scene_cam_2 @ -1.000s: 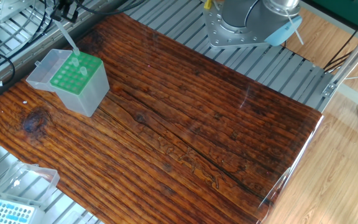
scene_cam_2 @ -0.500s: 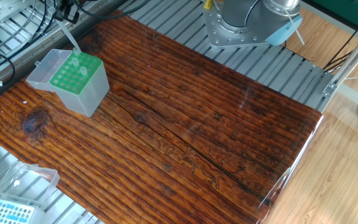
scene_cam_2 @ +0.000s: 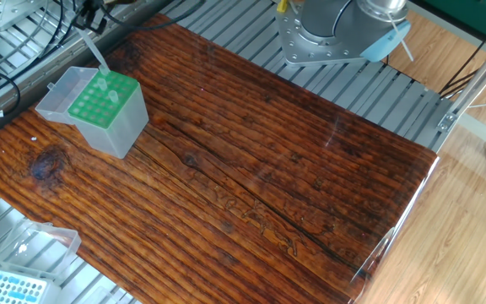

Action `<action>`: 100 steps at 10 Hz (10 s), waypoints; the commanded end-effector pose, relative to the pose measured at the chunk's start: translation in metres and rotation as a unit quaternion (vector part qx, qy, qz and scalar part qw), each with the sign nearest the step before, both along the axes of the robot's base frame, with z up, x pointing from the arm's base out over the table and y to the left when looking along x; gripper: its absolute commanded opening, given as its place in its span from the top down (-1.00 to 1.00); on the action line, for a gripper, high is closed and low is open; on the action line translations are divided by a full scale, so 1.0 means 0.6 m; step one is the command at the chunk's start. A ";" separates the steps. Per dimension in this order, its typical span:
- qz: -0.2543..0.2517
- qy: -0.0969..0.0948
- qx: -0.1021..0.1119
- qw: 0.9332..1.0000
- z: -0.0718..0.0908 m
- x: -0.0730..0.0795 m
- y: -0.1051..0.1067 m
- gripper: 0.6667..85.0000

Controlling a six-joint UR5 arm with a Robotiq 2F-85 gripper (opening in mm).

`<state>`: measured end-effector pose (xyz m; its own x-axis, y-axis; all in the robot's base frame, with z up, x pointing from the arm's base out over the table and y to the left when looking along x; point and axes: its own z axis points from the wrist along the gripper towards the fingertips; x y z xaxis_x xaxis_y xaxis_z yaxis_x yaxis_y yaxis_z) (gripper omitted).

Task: Insert a large pipette tip into the holder for large pipette tips

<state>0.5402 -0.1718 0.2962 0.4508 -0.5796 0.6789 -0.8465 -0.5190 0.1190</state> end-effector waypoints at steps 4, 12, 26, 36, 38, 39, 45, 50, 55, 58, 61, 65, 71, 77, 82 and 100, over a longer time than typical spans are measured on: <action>-0.015 -0.015 0.004 1.000 -0.013 -0.002 0.001 0.99; -0.039 -0.031 0.015 0.999 -0.035 -0.022 -0.006 0.99; -0.068 -0.050 0.028 0.996 -0.053 -0.047 -0.018 0.99; -0.091 -0.050 0.031 0.994 -0.059 -0.063 -0.023 0.99; -0.098 -0.049 0.027 0.994 -0.059 -0.066 -0.022 0.99; -0.101 -0.051 0.027 0.993 -0.060 -0.067 -0.021 0.99; -0.123 -0.061 0.016 0.990 -0.060 -0.074 -0.016 0.99; -0.132 -0.063 0.014 0.989 -0.053 -0.072 -0.014 0.99; -0.136 -0.064 0.014 0.989 -0.060 -0.070 -0.012 0.99; -0.136 -0.065 0.013 0.988 -0.060 -0.069 -0.013 0.99; -0.137 -0.065 0.013 0.988 -0.062 -0.069 -0.014 0.99; -0.145 -0.065 0.013 0.987 -0.067 -0.070 -0.012 0.99; -0.143 -0.066 0.007 0.987 -0.067 -0.056 -0.008 0.99; -0.146 -0.065 0.007 0.987 -0.086 -0.046 -0.008 0.99; -0.154 -0.060 0.002 0.986 -0.078 -0.048 -0.010 0.99; -0.172 -0.037 0.018 0.984 -0.094 -0.058 0.006 0.26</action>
